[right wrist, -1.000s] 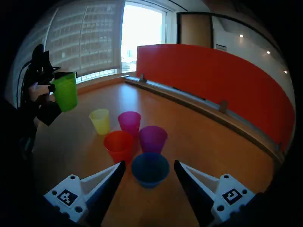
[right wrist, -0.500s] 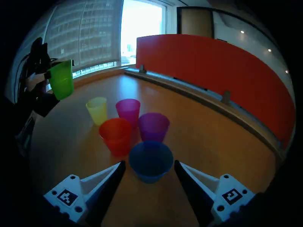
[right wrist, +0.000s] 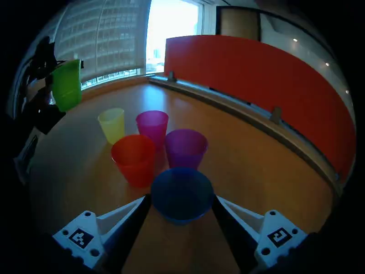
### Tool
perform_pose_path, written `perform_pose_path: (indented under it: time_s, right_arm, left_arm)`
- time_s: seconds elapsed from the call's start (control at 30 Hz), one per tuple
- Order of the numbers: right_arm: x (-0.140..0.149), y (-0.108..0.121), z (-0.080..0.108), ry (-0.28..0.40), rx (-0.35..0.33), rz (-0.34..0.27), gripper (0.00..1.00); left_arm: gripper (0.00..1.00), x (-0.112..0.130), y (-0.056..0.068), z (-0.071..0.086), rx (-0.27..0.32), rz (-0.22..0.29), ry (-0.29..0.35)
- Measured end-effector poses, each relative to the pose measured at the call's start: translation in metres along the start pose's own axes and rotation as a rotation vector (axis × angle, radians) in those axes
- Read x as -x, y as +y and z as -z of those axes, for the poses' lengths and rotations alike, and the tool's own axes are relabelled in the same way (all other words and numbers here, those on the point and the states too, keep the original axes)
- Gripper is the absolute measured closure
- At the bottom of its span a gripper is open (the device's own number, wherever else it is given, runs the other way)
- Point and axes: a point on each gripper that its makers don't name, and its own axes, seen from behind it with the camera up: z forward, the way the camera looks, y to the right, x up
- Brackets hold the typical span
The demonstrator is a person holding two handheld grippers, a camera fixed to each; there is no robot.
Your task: Pour water
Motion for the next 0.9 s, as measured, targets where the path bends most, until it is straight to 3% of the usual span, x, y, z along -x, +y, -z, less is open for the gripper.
perform_pose_path:
  time_s: [0.47,0.67,0.9]
  right_arm:
    - [-0.001,0.001,-0.009,0.001,-0.003,-0.003,0.08]
    - [-0.002,-0.001,-0.006,0.02,-0.009,-0.012,0.09]
    - [-0.023,-0.005,0.007,0.068,-0.008,-0.007,0.09]
  left_arm:
    - [0.09,0.008,-0.005,0.0,-0.003,0.014,-0.005]
    - [0.09,0.012,-0.007,0.0,-0.006,0.019,-0.007]
    - [0.09,0.011,-0.007,0.002,-0.003,0.017,-0.007]
